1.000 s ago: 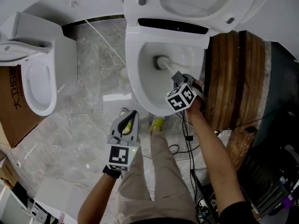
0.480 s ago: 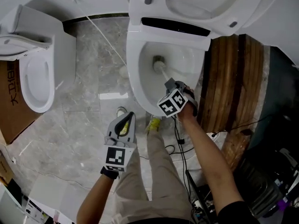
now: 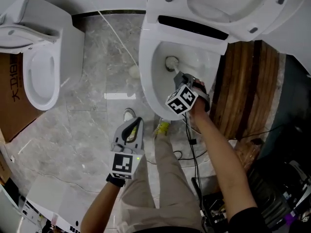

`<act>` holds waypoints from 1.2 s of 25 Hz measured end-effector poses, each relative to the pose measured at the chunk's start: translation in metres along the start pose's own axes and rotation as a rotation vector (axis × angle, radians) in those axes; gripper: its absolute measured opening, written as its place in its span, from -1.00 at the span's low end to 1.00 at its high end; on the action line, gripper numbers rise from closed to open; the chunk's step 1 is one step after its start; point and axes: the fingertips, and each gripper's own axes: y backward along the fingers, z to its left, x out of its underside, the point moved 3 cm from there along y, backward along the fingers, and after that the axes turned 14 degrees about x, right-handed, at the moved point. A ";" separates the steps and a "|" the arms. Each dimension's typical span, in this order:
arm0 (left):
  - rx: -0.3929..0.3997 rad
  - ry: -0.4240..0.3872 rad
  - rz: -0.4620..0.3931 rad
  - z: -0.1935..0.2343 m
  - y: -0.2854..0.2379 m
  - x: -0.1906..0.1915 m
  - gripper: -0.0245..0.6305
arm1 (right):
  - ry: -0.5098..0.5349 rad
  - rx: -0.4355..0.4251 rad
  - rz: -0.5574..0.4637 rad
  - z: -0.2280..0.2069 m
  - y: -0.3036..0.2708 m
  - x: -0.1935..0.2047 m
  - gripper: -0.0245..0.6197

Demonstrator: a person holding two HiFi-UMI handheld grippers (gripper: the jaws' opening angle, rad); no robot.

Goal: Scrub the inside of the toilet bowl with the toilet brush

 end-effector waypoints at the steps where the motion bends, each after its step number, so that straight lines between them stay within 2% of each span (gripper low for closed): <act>1: -0.003 -0.002 0.002 0.000 0.000 0.000 -0.87 | -0.010 0.004 0.009 -0.002 -0.004 0.001 -0.44; 7: -0.001 -0.023 -0.004 -0.002 0.001 -0.003 -0.87 | -0.073 0.000 0.075 0.014 -0.018 0.017 -0.44; 9: -0.005 -0.024 -0.007 -0.003 0.000 -0.001 -0.87 | -0.061 -0.003 0.083 0.024 -0.018 0.017 -0.43; 11: -0.005 -0.017 -0.002 -0.008 -0.001 0.003 -0.87 | -0.056 -0.010 0.086 0.034 -0.013 0.021 -0.43; 16: 0.024 -0.014 0.009 -0.032 0.001 0.009 -0.87 | -0.134 -0.018 0.084 0.046 0.011 0.039 -0.42; 19: 0.043 -0.026 0.014 -0.044 0.001 0.006 -0.87 | -0.146 -0.017 0.076 0.050 0.028 0.050 -0.42; 23: 0.061 -0.054 0.019 -0.060 0.009 -0.007 -0.87 | -0.170 -0.028 0.068 0.056 0.063 0.064 -0.41; 28: 0.075 -0.093 0.024 -0.085 0.030 -0.044 -0.87 | -0.208 -0.092 0.087 0.065 0.118 0.079 -0.41; 30: 0.079 -0.113 0.027 -0.096 0.042 -0.061 -0.87 | -0.255 -0.134 0.088 0.065 0.142 0.077 -0.41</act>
